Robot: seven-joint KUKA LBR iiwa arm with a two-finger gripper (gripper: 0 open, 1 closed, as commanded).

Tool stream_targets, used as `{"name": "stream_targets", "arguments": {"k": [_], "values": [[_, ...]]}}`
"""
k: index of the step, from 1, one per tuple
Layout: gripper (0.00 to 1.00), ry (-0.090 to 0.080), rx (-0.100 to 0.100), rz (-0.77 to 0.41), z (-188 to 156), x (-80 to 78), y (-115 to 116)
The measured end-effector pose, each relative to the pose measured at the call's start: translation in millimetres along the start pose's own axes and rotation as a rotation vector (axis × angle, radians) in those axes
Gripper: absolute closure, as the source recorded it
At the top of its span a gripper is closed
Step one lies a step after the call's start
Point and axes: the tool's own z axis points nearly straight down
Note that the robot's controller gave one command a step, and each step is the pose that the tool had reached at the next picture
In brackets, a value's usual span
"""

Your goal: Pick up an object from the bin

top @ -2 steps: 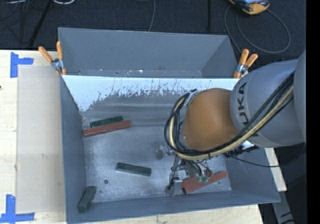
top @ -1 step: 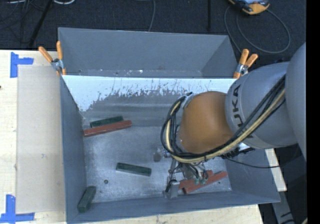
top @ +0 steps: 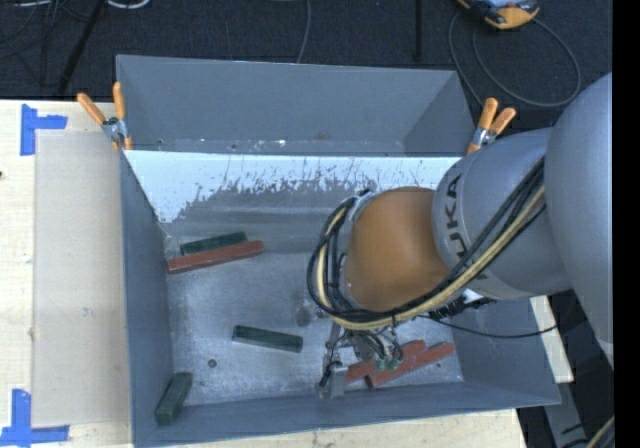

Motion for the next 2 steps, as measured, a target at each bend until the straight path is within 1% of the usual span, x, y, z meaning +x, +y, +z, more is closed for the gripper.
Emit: {"name": "stream_targets", "arguments": {"k": [1,2], "values": [[0.0,-0.001,-0.001,-0.212,-12,4.9,5],[0.0,-0.005,-0.001,-0.235,-9,-26.1,41]]}}
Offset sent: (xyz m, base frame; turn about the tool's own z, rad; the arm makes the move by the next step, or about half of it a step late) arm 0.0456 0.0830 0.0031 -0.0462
